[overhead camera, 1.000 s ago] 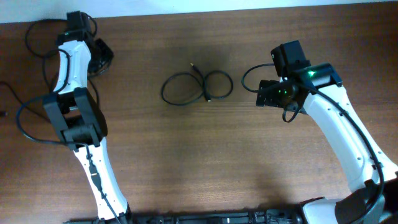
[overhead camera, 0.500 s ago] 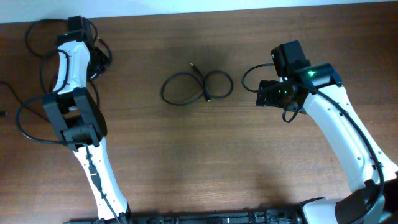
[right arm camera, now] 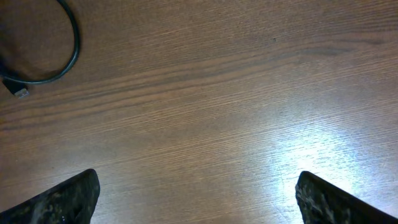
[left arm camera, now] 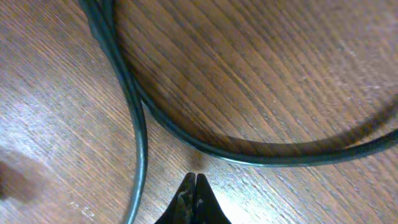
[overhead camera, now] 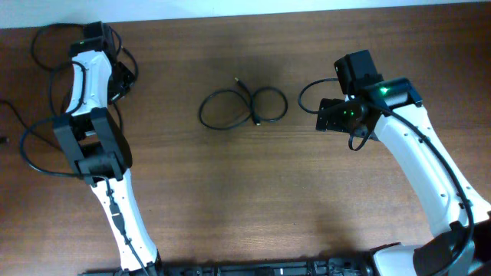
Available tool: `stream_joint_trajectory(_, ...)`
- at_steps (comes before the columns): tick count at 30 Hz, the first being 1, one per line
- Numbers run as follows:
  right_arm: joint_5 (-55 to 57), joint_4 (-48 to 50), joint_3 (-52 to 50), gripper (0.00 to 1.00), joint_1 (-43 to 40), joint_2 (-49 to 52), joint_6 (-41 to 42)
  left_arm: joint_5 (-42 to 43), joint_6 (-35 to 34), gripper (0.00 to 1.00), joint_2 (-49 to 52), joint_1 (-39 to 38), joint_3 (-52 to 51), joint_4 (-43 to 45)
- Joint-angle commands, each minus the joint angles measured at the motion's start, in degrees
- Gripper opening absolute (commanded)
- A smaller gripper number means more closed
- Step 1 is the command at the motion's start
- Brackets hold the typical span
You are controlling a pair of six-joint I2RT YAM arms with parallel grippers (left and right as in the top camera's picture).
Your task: Untangle cables
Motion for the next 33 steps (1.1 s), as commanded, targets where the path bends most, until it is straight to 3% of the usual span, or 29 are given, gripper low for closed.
stream_joint_trajectory(1,0.9,0.0,0.02,0.98,-0.09,0.17,0.07,-0.81,-0.5,0.0,3.26,0.28,0.13,-0.26)
stream_joint_trajectory(6,0.9,0.0,0.02,0.98,-0.09,0.17,0.07,-0.52,1.11,0.0,5.99,0.28,0.13,2.14)
stream_joint_trajectory(10,0.9,0.0,0.02,0.98,-0.09,0.17,0.07,10.25,8.15,0.0,7.67,0.28,0.13,8.11)
stream_joint_trajectory(18,0.9,0.0,0.02,0.98,-0.09,0.17,0.07,22.23,10.27,0.01,7.96,0.22,0.13,19.19)
stream_joint_trajectory(25,0.9,0.0,0.02,0.98,-0.09,0.17,0.07,21.03,10.32,0.0,7.89,0.39,0.66,22.67)
stream_joint_trajectory(33,0.9,0.0,0.02,0.98,-0.09,0.17,0.07,6.01,12.11,0.0,5.75,1.07,13.92,10.69)
